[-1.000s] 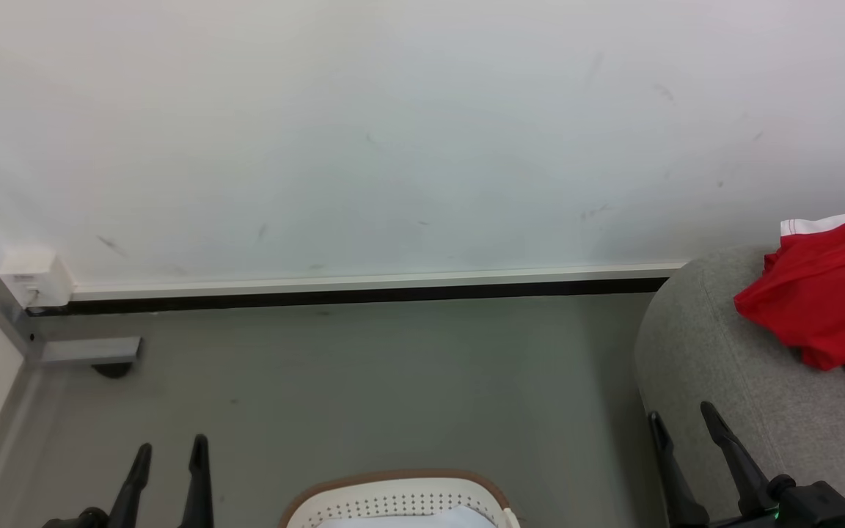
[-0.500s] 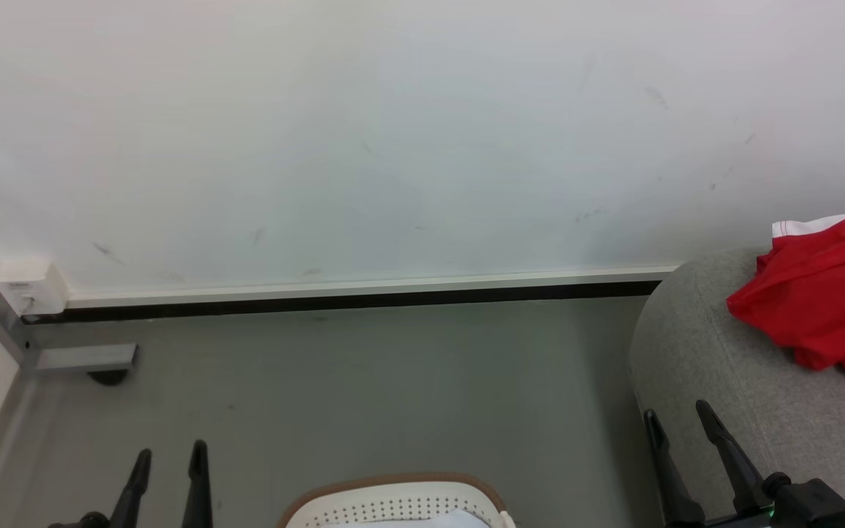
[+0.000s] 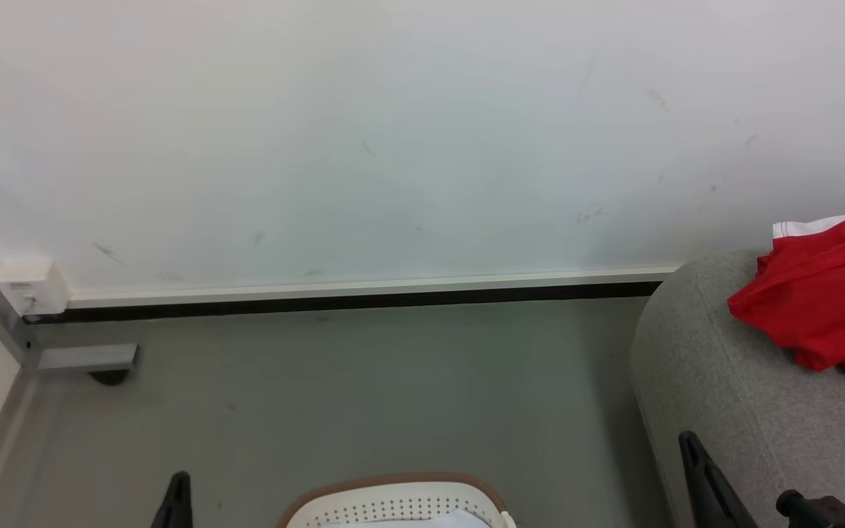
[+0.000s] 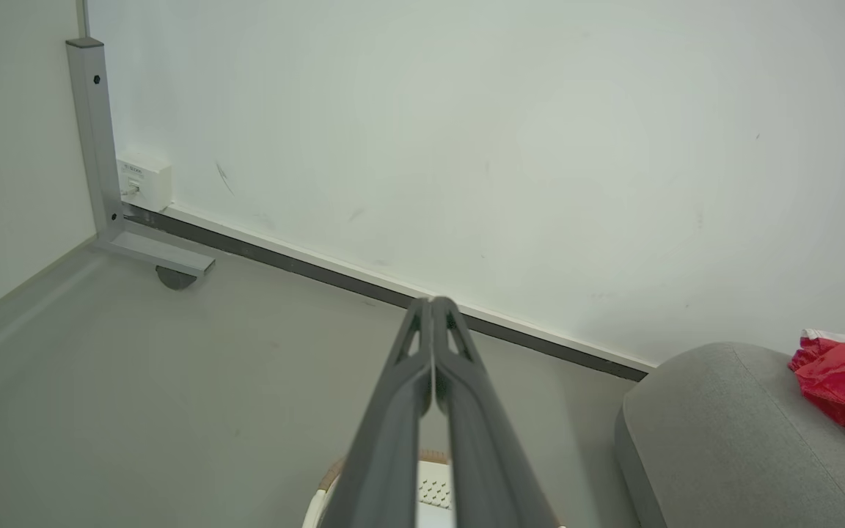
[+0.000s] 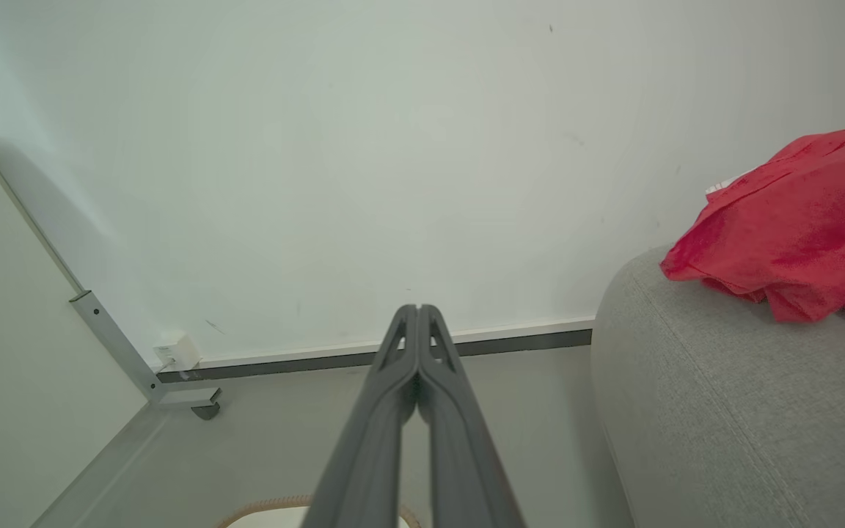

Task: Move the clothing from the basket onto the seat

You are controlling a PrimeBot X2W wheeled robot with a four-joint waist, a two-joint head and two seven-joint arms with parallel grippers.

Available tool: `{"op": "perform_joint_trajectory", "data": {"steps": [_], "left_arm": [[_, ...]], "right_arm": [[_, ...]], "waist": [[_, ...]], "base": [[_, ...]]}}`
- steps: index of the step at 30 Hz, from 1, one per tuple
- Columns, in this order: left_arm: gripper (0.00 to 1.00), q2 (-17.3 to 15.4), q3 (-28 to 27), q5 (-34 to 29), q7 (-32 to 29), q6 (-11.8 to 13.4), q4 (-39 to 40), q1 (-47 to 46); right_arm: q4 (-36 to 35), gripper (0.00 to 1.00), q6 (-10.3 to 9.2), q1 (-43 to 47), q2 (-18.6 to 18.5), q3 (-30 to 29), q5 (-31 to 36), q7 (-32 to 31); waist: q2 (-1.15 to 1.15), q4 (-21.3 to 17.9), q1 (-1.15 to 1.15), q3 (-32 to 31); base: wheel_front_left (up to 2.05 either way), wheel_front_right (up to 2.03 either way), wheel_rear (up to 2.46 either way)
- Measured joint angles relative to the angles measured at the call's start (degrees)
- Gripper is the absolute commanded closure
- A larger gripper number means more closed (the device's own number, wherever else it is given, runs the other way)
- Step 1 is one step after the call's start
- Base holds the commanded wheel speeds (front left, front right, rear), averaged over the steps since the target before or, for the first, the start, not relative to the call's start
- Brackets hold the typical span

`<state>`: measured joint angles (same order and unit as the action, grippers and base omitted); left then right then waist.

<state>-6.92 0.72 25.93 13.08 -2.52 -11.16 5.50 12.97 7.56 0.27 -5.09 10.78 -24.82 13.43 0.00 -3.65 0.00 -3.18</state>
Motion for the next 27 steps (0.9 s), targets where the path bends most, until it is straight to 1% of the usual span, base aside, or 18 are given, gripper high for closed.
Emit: {"op": "perform_joint_trajectory", "data": {"steps": [11, 13, 27], "left_arm": [[1.0, 0.6, -0.9, 9.9, -2.8, -0.6, -0.3, -1.4], [1.0, 0.7, -1.1, 11.6, -3.3, -1.0, -0.3, -1.7], [1.0, 1.3, -2.3, 22.3, -6.4, -1.6, -0.9, -3.5]], "right_arm": [[0.1, 1.0, 0.0, -0.3, 0.0, -2.1, -10.6, -2.5], [0.1, 1.0, 0.0, -0.5, 0.0, -2.4, -12.2, -2.9], [0.2, 1.0, 0.0, -1.5, 0.0, -4.8, -23.3, -5.9]], "waist": [[0.0, 0.3, 0.0, 0.3], [0.0, 0.4, 0.0, 0.4], [0.0, 0.8, 0.0, 0.8]], "base": [[0.0, 0.0, 0.0], [0.0, 0.0, 0.0], [0.0, 0.0, 0.0]]}}
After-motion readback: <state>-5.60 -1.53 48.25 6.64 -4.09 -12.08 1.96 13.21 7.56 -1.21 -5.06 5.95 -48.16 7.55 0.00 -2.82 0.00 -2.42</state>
